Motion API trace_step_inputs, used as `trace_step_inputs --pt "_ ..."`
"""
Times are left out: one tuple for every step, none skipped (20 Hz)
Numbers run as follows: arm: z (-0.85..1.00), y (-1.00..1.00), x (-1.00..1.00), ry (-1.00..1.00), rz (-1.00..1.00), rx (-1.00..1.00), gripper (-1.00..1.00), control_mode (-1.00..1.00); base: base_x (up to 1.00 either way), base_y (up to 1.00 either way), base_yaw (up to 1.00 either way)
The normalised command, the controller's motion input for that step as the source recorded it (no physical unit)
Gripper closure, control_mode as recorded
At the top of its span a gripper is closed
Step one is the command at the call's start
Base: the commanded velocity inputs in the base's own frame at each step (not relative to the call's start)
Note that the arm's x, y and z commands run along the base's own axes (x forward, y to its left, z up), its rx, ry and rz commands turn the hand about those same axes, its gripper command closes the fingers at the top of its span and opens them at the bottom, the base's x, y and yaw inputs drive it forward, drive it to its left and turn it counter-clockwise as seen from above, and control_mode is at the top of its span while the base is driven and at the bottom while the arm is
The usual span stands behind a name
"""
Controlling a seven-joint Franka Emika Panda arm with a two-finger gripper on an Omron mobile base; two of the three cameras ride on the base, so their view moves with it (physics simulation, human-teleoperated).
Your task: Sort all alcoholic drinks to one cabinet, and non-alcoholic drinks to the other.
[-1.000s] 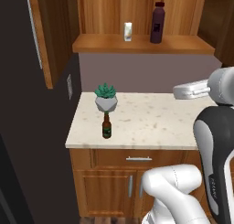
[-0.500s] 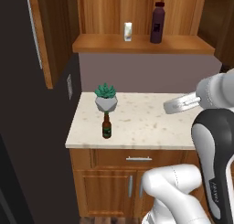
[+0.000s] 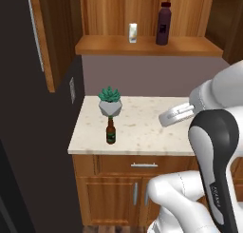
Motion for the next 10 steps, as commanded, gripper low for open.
trace_step_inputs --pt "-0.32 0.08 0.00 0.06 0.01 0.00 -1.00 -1.00 0.00 0.00 0.00" --pt "-0.32 0.08 0.00 0.04 0.01 0.00 -1.00 -1.00 0.00 0.00 0.00" --pt "-0.33 0.08 0.00 0.02 0.01 0.00 -1.00 -1.00 0.00 0.00 0.00" --pt "-0.35 0.05 0.00 0.01 0.02 0.00 -1.00 -1.00 0.00 0.00 0.00" --pt "-0.36 0.08 0.00 0.01 0.02 0.00 -1.00 -1.00 0.00 0.00 0.00" --pt "-0.37 0.09 0.03 0.00 0.02 0.00 -1.00 -1.00 0.00 0.00 0.00" --pt "-0.40 0.11 0.04 0.00 0.03 0.00 -1.00 -1.00 0.00 0.00 0.00" --pt "-0.40 0.16 0.05 0.00 0.04 0.00 -1.00 -1.00 0.00 0.00 0.00" --pt "-0.40 0.24 0.02 0.00 0.05 0.00 -1.00 -1.00 0.00 0.00 0.00" --pt "-0.35 0.22 0.04 0.00 0.05 0.00 -1.00 -1.00 0.00 0.00 0.00"
